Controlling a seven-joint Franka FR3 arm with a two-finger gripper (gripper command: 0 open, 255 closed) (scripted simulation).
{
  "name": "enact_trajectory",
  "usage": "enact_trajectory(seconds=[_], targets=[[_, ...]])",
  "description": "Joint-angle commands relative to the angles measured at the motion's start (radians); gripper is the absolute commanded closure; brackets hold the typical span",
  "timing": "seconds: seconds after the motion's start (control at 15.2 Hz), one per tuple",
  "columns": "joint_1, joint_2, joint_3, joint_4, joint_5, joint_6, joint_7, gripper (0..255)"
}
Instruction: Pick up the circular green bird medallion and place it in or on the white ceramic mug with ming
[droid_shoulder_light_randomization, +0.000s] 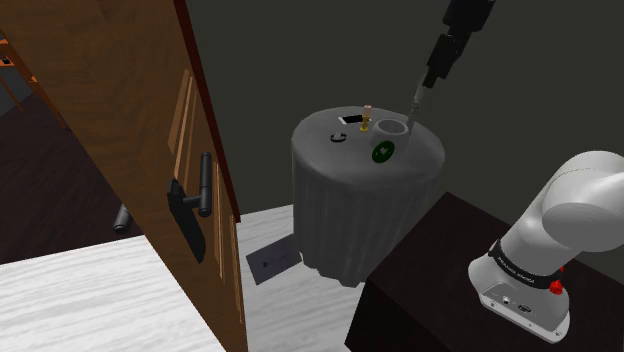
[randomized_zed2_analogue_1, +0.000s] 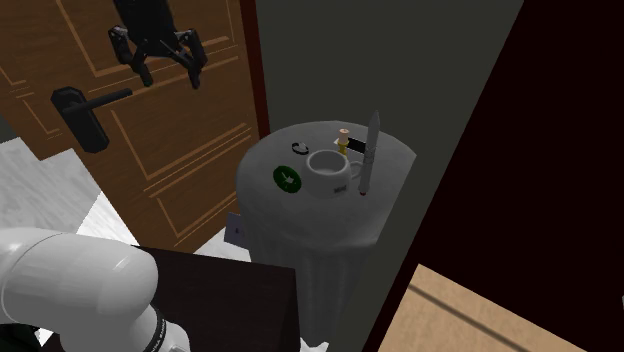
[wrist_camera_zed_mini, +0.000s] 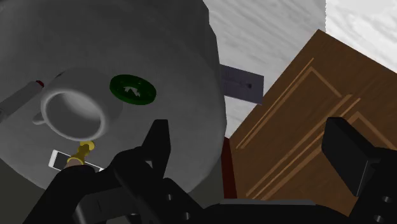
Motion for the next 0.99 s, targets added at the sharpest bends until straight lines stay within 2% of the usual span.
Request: enact_trajectory(seconds=[0.0, 0.46, 0.92], targets=[[0.0, 0.0, 0.0, 0.0, 0.0, 0.0, 0.0, 0], [0.008, 0.181, -0.112, -0.033, -0.026, 0.152, -0.182, 0], [0.022, 0.42, -0.209, 0.003, -0.013, 0.288, -0.371, 0]])
